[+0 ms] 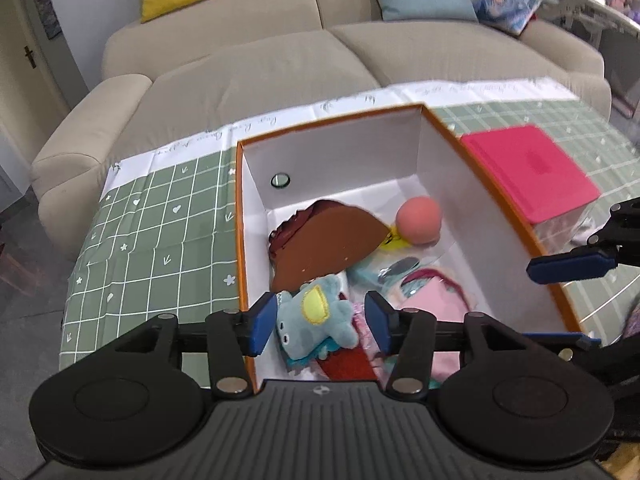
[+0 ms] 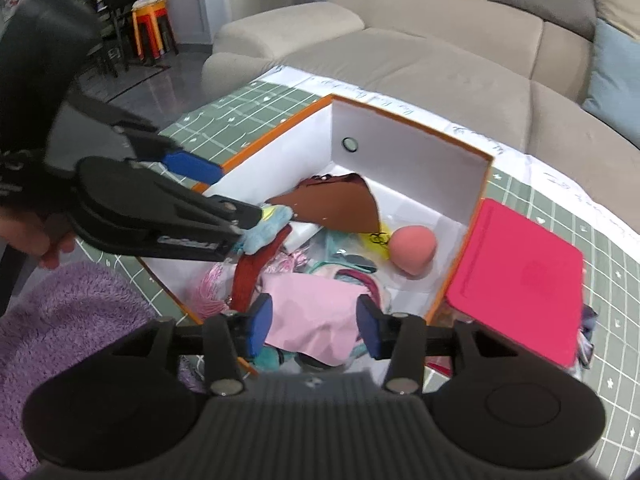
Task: Organize soft objects
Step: 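Lift both tools away from the box toward the scrunchie and grey fabric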
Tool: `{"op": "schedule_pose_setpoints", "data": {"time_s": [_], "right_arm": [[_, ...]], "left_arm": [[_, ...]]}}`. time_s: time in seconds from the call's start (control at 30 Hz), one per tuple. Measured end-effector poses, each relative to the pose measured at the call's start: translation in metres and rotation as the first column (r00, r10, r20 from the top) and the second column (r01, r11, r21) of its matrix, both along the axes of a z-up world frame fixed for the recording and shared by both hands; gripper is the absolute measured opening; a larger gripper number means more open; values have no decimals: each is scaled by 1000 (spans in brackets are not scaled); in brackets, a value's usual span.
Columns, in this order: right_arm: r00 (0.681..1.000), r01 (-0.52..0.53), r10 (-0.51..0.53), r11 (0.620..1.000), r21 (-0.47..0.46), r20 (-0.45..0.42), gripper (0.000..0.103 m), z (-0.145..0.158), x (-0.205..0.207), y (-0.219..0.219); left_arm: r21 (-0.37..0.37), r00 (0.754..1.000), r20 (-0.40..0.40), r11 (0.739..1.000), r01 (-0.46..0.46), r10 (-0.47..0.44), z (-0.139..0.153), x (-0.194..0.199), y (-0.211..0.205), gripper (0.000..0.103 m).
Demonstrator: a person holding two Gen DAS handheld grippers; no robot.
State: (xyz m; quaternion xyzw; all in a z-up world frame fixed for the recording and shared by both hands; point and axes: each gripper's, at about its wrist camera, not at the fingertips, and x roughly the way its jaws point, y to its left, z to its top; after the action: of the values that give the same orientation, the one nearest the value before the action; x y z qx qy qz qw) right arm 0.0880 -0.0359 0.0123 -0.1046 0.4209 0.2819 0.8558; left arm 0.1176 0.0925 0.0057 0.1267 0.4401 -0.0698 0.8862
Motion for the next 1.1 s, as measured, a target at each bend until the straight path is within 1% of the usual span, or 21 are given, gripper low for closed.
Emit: {"op": "schedule_pose_setpoints", "data": {"time_s": [0.07, 0.17, 0.27, 0.4, 0.5, 0.6, 0.67, 0.77, 0.97, 1.03, 1.07, 1.1], "right_arm": [[1000, 24, -24, 1000, 13, 10, 58, 5, -5, -9], [998, 53, -54, 998, 41, 20, 60, 14, -16, -25], [996, 87, -88, 994, 65, 18, 66, 18, -27, -41], [989, 146, -147, 985, 91, 5, 66, 19, -41, -68], [980, 199, -199, 976, 92, -7, 66, 17, -50, -89], [969, 246, -246, 965, 87, -11, 66, 15, -58, -109], [961, 276, -276, 958, 80, -16, 69, 12, -62, -121], [947, 320, -319, 945, 64, -30, 69, 7, -66, -137], [920, 390, -389, 920, 25, -51, 70, -2, -70, -169], [913, 405, -404, 914, 17, -53, 73, -4, -70, -178], [910, 413, -411, 911, 12, -51, 76, -5, -71, -182], [906, 421, -420, 907, 8, -48, 78, -5, -71, -185]], "left_arm": [[-21, 1000, 16, 1000, -7, 7, 6, -6, -2, 60], [-66, 999, 42, 998, 3, 0, 17, -18, -6, 60], [-94, 996, 88, 995, 33, -25, 29, -34, -16, 60], [-125, 987, 143, 988, 91, -73, 44, -54, -34, 61], [-147, 981, 166, 981, 126, -101, 51, -66, -48, 61], [-162, 974, 172, 972, 173, -144, 53, -77, -66, 61], [-163, 970, 169, 965, 205, -177, 52, -83, -78, 61], [-159, 960, 158, 954, 254, -229, 48, -89, -98, 61], [-128, 931, 127, 925, 358, -343, 39, -98, -138, 61], [-121, 921, 116, 915, 384, -371, 37, -100, -149, 61], [-117, 917, 112, 911, 395, -383, 36, -99, -155, 61], [-114, 912, 106, 906, 407, -397, 35, -98, -161, 61]]}}
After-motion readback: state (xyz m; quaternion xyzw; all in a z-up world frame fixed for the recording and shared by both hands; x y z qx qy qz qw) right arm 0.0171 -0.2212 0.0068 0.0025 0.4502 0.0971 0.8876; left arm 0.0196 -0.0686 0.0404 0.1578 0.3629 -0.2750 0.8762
